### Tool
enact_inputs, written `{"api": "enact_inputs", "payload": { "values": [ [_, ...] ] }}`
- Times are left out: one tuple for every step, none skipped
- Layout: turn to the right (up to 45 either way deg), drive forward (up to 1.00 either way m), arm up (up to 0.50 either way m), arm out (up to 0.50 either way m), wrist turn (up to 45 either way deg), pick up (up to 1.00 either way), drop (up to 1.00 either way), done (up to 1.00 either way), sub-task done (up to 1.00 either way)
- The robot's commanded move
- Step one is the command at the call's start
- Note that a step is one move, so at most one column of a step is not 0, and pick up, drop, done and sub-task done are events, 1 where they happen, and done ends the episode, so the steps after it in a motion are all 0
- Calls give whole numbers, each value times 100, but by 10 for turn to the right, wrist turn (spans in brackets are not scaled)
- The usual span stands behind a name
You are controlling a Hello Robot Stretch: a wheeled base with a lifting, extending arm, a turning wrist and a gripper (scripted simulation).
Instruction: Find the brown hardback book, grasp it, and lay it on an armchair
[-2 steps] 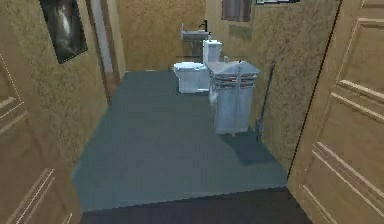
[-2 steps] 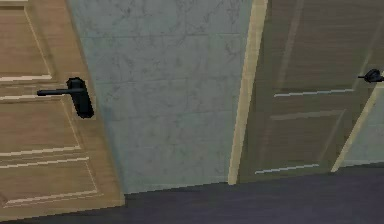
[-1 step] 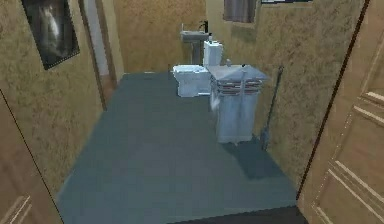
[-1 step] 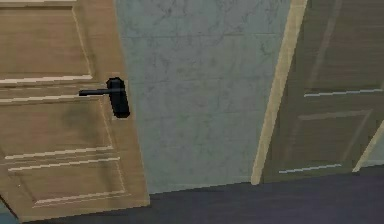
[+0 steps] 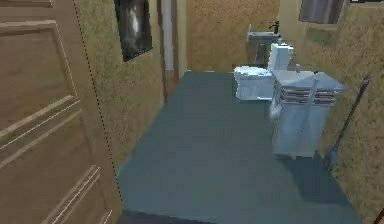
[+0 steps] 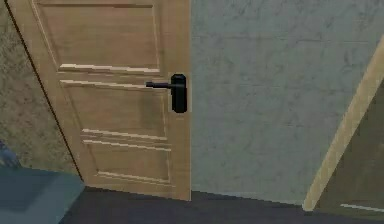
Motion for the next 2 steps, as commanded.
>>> {"api": "enact_inputs", "payload": {
  "values": [
    [0, 100, 0, 0, 0, 0, 0, 0, 0],
    [0, 100, 0, 0, 0, 0, 0, 0, 0]
  ]
}}
